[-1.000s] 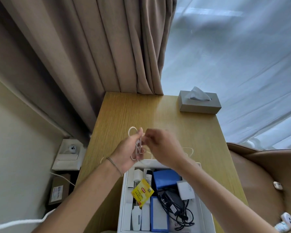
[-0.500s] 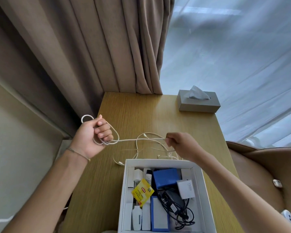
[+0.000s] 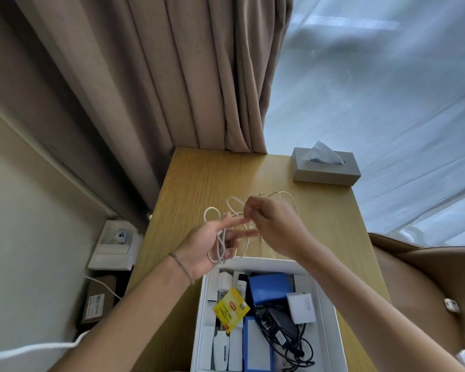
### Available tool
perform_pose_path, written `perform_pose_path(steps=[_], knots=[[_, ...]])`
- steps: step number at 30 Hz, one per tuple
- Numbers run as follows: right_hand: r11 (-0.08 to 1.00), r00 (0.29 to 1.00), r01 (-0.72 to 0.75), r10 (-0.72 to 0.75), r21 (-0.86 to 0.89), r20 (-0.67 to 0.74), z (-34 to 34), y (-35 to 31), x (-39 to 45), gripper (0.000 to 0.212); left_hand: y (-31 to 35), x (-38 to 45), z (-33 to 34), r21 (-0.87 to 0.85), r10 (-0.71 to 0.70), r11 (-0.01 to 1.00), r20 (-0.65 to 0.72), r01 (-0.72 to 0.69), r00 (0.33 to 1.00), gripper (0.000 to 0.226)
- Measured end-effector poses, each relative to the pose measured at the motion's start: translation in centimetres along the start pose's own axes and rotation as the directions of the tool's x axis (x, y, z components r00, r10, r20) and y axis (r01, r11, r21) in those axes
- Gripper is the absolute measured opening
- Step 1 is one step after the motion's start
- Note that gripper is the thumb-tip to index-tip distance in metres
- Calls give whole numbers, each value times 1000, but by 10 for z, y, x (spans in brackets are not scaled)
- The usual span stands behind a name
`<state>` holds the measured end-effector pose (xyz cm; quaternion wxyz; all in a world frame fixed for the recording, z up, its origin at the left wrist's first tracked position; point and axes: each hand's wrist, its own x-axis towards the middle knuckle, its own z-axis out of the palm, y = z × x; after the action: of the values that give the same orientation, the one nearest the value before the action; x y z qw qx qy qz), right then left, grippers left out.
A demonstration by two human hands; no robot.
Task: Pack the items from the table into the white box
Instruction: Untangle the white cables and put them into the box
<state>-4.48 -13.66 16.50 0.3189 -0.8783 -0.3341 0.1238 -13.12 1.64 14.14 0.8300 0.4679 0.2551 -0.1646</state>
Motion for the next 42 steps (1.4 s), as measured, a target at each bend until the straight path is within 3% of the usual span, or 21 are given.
perform_pose_path(steps=[4, 7, 10, 13, 18, 21, 23, 26, 29, 33, 38, 42], knots=[[984, 989, 100, -83, -146, 121, 14, -12, -13, 26, 9, -1, 12, -74, 159, 983, -97, -166, 983, 46], [985, 985, 100, -78, -139, 154, 19, -7, -16, 28, 14, -4, 15, -212, 228, 943, -141, -255, 963, 46], [992, 973, 84, -61, -95, 221, 17, 7, -18, 30, 28, -7, 2, -448, 230, 854, -129, -264, 964, 47], [990, 973, 60, -29, -127, 230, 8, 29, -17, 30, 49, -19, -22, -503, 221, 831, -92, -237, 971, 46], [982, 989, -55, 78, -179, 122, -6, 70, -6, 30, 66, -40, -63, -402, 170, 905, 38, -141, 985, 42], [972, 992, -126, 124, -198, -26, -9, 80, 6, 32, 58, -47, -70, -199, 75, 979, 172, -40, 982, 40], [970, 983, -156, 135, -188, -123, -8, 75, 14, 33, 41, -47, -64, -21, 13, 1000, 193, -9, 981, 36], [978, 972, -133, 97, -158, -215, -5, 53, 21, 37, 13, -43, -40, 106, -71, 993, 123, 58, 990, 37], [990, 983, -5, -20, -139, -180, 4, 18, 15, 41, -4, -33, -12, 53, -87, 995, 46, 84, 995, 41], [972, 991, 133, -137, -191, -6, 17, -17, -4, 36, -4, -23, 9, -47, -6, 999, -125, 0, 992, 36], [913, 967, 253, -237, -320, 88, 26, -25, -22, 32, 5, -17, 14, -122, 129, 978, -268, -166, 955, 34], [944, 957, 267, -234, -197, 174, 34, -3, -33, 24, 25, -15, -2, -446, 127, 859, -294, -254, 947, 45]])
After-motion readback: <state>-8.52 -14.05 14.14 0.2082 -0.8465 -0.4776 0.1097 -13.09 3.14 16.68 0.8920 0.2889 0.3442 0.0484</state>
